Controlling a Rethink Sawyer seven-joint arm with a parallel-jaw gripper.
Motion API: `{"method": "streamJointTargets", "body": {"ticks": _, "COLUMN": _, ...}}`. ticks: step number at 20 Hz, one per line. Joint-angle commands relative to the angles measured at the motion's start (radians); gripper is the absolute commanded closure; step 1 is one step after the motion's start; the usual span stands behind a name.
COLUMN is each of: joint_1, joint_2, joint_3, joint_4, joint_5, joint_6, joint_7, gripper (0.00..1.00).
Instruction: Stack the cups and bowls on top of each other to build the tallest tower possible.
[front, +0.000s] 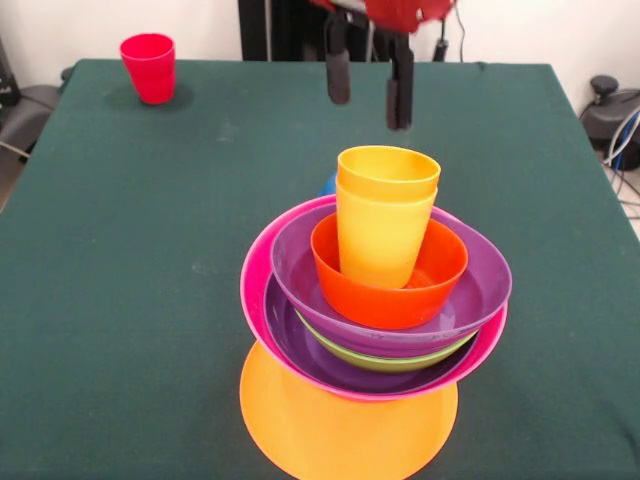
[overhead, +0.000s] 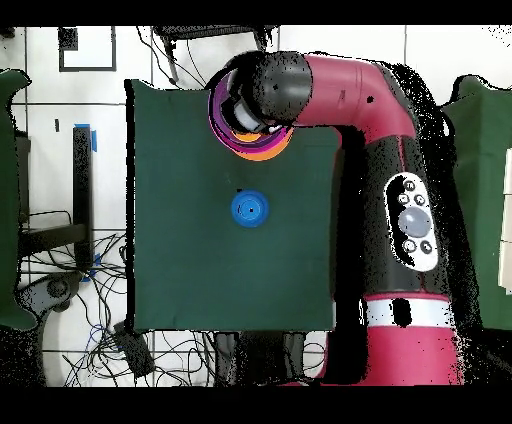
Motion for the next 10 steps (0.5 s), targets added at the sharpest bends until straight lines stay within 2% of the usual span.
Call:
{"method": "streamJointTargets", "body": {"ticks": 1, "joint_1": -0.023, "joint_2": -0.049, "joint_3": 0.047, "joint_4": 0.199, "joint_5": -0.015, "joint_6": 0.021, "joint_7": -0.25, "gripper": 0.0}}
{"method": "streamJointTargets", "body": {"ticks": 6, "joint_1": -0.068, "joint_2": -0.103, "joint_3": 0.05, "joint_4": 0.316, "joint_5": -0.002, "joint_6": 0.019, "joint_7": -0.254, "gripper": 0.0}}
{"method": "streamJointTargets", "body": {"ticks": 10, "joint_1": -0.108, "joint_2": -0.134, "joint_3": 0.063, "joint_4": 0.403, "joint_5": -0.011, "joint_6": -0.05, "joint_7": -0.263, "gripper": 0.0}}
